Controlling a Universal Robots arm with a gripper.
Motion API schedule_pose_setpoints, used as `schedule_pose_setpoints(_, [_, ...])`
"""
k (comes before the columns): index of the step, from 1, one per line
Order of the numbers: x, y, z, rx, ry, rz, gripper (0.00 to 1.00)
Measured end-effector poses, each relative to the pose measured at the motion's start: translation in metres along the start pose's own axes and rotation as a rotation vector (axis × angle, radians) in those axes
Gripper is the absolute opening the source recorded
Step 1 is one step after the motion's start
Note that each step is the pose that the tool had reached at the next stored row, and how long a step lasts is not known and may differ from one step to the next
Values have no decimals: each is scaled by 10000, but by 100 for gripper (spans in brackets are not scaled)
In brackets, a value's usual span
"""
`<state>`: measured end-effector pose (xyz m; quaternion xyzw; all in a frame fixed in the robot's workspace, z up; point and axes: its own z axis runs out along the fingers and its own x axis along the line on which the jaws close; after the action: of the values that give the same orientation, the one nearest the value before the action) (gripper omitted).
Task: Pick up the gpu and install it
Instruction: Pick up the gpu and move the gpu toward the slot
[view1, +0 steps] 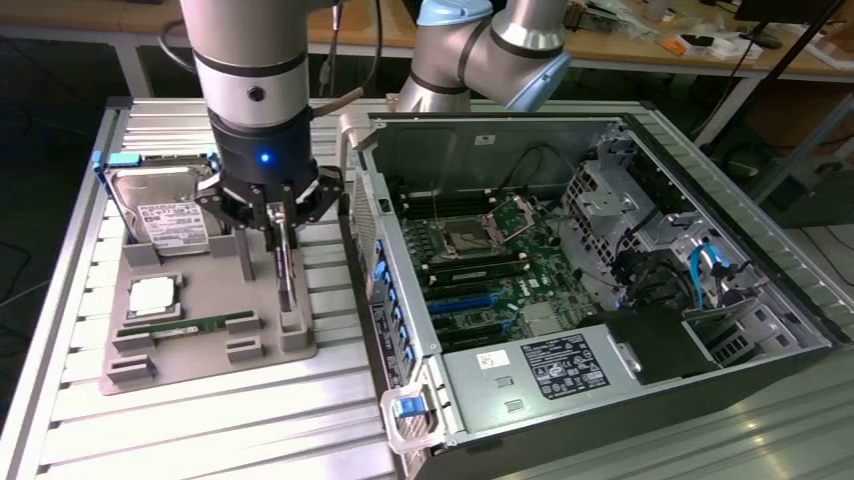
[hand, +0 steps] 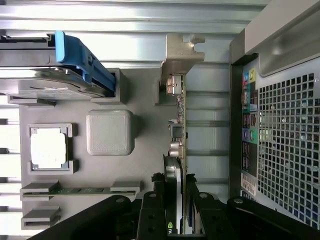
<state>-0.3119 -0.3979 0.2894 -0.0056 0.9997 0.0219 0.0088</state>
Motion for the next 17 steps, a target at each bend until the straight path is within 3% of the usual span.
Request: schedule_pose_setpoints(17, [-6, 19, -334, 0, -20, -1, 27])
